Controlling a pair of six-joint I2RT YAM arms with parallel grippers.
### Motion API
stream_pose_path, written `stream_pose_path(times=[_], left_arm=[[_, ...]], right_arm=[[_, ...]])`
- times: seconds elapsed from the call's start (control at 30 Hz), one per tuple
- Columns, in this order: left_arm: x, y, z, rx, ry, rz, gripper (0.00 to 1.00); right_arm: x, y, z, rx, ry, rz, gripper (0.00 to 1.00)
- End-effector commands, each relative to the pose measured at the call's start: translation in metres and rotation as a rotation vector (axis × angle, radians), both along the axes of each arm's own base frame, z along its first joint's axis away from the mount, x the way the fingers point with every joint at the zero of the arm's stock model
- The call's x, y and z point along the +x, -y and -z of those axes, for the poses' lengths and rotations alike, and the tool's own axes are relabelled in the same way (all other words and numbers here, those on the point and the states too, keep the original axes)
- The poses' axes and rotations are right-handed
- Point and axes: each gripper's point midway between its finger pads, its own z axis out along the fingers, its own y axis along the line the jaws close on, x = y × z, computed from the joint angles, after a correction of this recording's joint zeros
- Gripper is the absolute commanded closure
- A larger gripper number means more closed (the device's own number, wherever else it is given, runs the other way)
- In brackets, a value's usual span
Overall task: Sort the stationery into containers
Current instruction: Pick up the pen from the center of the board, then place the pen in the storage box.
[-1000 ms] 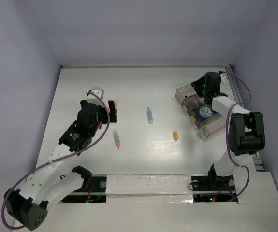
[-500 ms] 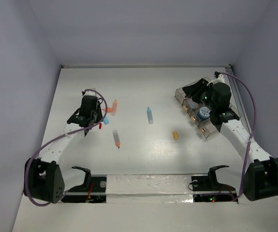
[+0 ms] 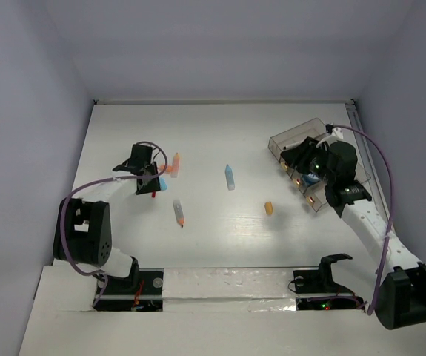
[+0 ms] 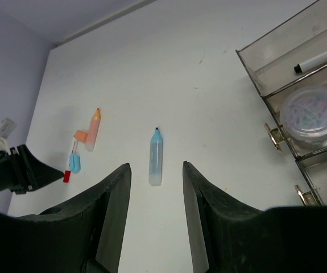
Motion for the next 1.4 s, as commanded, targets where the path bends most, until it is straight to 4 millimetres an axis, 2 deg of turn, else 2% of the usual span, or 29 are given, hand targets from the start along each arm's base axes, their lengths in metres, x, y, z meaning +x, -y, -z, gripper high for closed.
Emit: stream_pose_path(times=[0.0, 0.17, 0.37, 0.47, 0.5, 0.53, 0.63, 0.7, 0.73, 0.77, 0.83, 0.87, 0.93, 0.97, 1.0, 1.07, 1.1, 1.27, 1.37], left_arm=[[0.014, 0.004, -0.008, -0.017, 0.019, 0.011, 0.67], [0.015, 0.004, 0.007, -0.019, -0.032, 0.016, 0.68], [0.017, 0.001, 0.017, -0.014, -0.063, 0.012, 0.73], [0.017, -0.001, 0.020, -0.018, -0.073, 0.007, 0.88], [0.017, -0.001, 0.019, -0.017, -0.073, 0.006, 1.00], [0.017, -0.002, 0.018, -0.013, -0.072, 0.004, 1.00], [0.020, -0.008, 0.005, 0.013, -0.028, -0.017, 1.00], [0.024, -0.018, -0.014, 0.050, 0.033, -0.051, 1.00], [0.024, -0.020, -0.022, 0.058, 0.058, -0.062, 1.00], [0.027, -0.022, -0.042, 0.054, 0.119, -0.072, 1.00], [0.029, -0.023, -0.064, 0.046, 0.194, -0.088, 1.00], [0.032, -0.021, -0.089, 0.021, 0.280, -0.084, 1.00], [0.031, -0.003, -0.109, -0.053, 0.347, 0.010, 1.00], [0.030, 0.010, -0.128, -0.093, 0.405, 0.058, 1.00], [0.025, 0.033, -0.135, -0.177, 0.414, 0.147, 1.00], [0.019, 0.054, -0.154, -0.260, 0.468, 0.229, 1.00], [0.011, 0.072, -0.157, -0.325, 0.466, 0.298, 1.00], [-0.012, 0.113, -0.189, -0.516, 0.546, 0.483, 1.00], [-0.030, 0.134, -0.196, -0.594, 0.549, 0.583, 1.00]], right_arm=[[-0.008, -0.009, -0.012, 0.001, 0.056, -0.068, 0.53], [-0.011, -0.014, -0.014, 0.018, 0.062, -0.092, 0.53], [-0.014, -0.016, -0.017, 0.028, 0.072, -0.109, 0.52], [-0.014, -0.016, -0.017, 0.029, 0.075, -0.110, 0.52], [-0.015, -0.017, -0.016, 0.032, 0.071, -0.117, 0.52], [-0.015, -0.018, -0.017, 0.033, 0.071, -0.122, 0.52], [-0.016, -0.024, -0.015, 0.041, 0.065, -0.157, 0.52], [-0.019, -0.031, -0.015, 0.049, 0.064, -0.212, 0.45], [-0.019, -0.035, -0.018, 0.053, 0.075, -0.235, 0.40], [-0.020, -0.038, -0.017, 0.058, 0.074, -0.256, 0.27], [-0.024, -0.047, -0.018, 0.070, 0.070, -0.314, 0.18], [-0.025, -0.052, -0.019, 0.075, 0.068, -0.334, 0.12], [-0.027, -0.061, -0.019, 0.083, 0.060, -0.363, 0.07], [-0.027, -0.065, -0.021, 0.090, 0.058, -0.370, 0.06], [-0.028, -0.069, -0.022, 0.095, 0.058, -0.380, 0.06], [-0.032, -0.087, -0.028, 0.116, 0.060, -0.423, 0.05], [-0.034, -0.095, -0.031, 0.122, 0.065, -0.441, 0.05], [-0.051, -0.159, -0.047, 0.187, 0.084, -0.576, 0.04], [-0.049, -0.175, -0.060, 0.256, 0.106, -0.592, 0.04]])
